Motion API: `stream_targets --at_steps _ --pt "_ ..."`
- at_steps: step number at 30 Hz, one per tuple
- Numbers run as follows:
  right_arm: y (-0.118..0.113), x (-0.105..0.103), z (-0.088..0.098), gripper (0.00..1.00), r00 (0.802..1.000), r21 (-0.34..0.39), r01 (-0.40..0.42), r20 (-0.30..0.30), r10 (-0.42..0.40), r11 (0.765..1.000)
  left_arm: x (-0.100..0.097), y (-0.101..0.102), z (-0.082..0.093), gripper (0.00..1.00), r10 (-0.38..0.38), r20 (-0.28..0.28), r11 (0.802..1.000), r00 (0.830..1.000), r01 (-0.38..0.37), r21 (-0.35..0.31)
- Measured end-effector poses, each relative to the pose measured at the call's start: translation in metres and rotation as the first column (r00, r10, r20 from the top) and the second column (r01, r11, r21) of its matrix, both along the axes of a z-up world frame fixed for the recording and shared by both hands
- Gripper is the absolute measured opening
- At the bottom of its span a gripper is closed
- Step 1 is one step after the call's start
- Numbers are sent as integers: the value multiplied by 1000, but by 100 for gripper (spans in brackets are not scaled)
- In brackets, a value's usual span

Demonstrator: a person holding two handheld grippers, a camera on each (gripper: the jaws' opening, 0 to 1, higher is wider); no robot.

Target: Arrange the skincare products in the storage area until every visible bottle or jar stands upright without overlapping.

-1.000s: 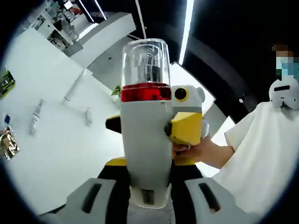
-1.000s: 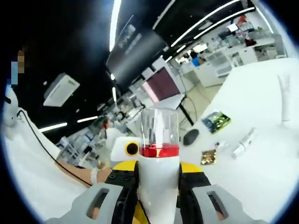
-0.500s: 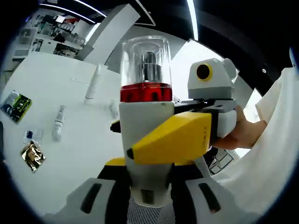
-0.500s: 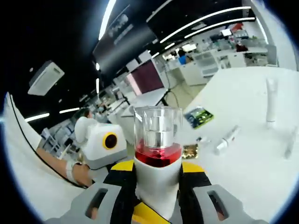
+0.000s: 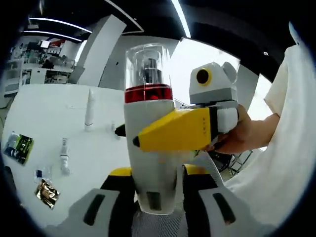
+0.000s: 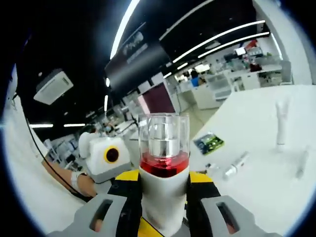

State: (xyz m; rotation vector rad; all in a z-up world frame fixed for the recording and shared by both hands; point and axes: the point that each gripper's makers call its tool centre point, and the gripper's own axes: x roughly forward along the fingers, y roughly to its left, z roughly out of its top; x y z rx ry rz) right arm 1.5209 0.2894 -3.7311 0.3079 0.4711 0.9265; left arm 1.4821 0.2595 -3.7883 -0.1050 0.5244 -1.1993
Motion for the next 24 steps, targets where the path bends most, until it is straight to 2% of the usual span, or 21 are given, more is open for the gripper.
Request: stream_targets --at_steps 1,4,7,10,13,16,19,22,24 --pt "-2 3 2 29 1000 5 8 6 -8 1000 1 4 -3 32 -10 20 999 1000 9 32" --pt "-10 12 5 29 999 -10 31 35 -30 999 -2 17 -19 37 -22 12 995 1000 21 101" --pt "-18 18 1 29 998 -33 52 46 -51 998 -4 33 -39 40 -25 17 980 1000 21 197" --pt "-25 21 -3 29 997 -48 64 47 -62 997 2 50 -62 45 35 35 952 999 -44 302" --pt "-31 23 -10 29 995 -106 67 77 -59 992 -2 57 -79 43 10 106 915 994 -51 399" --pt "-34 25 -15 29 995 -117 75 70 -67 990 -2 58 -84 40 -44 194 879 980 -54 474" --pt "-37 27 -15 29 995 -109 84 67 -77 991 1 53 -80 38 -21 226 896 974 -82 436" --pt "-41 31 -17 29 994 -104 100 64 -94 990 7 60 -94 36 12 186 868 982 -102 486" --pt "-42 34 -20 29 993 -110 107 58 -101 988 17 67 -95 36 88 157 870 984 -153 469"
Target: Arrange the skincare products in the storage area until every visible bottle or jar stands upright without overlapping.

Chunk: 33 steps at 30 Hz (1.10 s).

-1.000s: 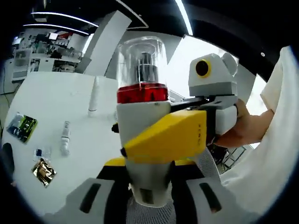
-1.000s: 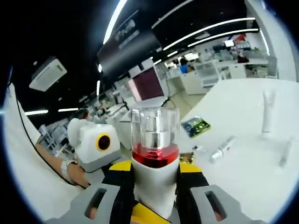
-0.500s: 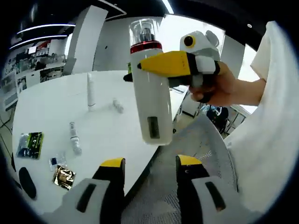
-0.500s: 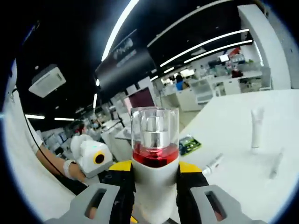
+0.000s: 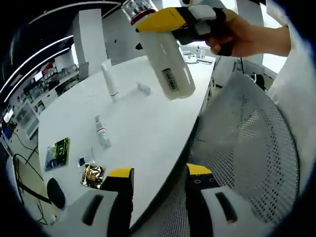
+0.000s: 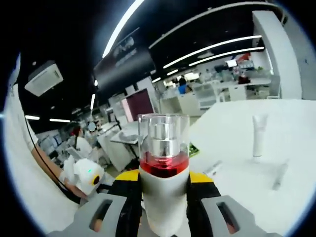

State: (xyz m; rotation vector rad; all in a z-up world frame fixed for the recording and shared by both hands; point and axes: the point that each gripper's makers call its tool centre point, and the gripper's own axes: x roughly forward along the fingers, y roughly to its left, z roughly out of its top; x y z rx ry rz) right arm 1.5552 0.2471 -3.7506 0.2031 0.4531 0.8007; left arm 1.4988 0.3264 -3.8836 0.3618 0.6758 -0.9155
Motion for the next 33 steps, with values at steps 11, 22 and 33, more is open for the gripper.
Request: stream_targets --at_steps 11,22,33 --pt "-18 27 -14 30 998 -60 55 -5 -55 997 -2 7 -13 32 -24 14 995 1000 22 97" --pt "-38 67 -31 30 995 -120 103 11 -103 987 8 18 -19 30 -2 58 987 998 -7 160" --pt "-45 92 -55 29 991 -180 133 10 -133 975 8 31 -29 24 6 52 969 999 -18 247"
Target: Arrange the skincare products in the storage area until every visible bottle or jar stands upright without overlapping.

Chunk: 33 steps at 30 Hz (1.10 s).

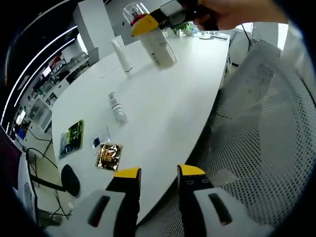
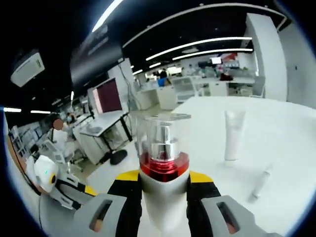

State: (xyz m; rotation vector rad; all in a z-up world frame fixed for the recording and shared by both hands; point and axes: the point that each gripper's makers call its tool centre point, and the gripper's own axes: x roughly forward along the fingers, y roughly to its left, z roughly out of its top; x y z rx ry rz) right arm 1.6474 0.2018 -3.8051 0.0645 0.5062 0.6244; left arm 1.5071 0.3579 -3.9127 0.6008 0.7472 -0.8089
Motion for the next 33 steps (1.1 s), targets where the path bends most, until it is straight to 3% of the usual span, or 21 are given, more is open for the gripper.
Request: stream_targets --at_steps 6,11,14,23,33 --pt "-12 24 -12 29 1000 -51 11 20 -10 999 0 1 1 22 0 1 1000 1000 0 4" --pt "-21 39 -19 29 999 -79 32 41 -29 996 4 1 7 20 -2 45 1000 999 2 -1" --pt "-26 46 -26 29 998 -105 41 52 -36 994 2 1 3 20 -5 30 1000 1000 5 10" --pt "-26 47 -47 29 993 -177 25 122 -3 984 1 -1 0 19 -21 27 1000 999 20 15" --pt "-19 42 -68 29 991 -205 -14 130 41 979 -1 -2 -2 18 -36 23 999 999 35 24"
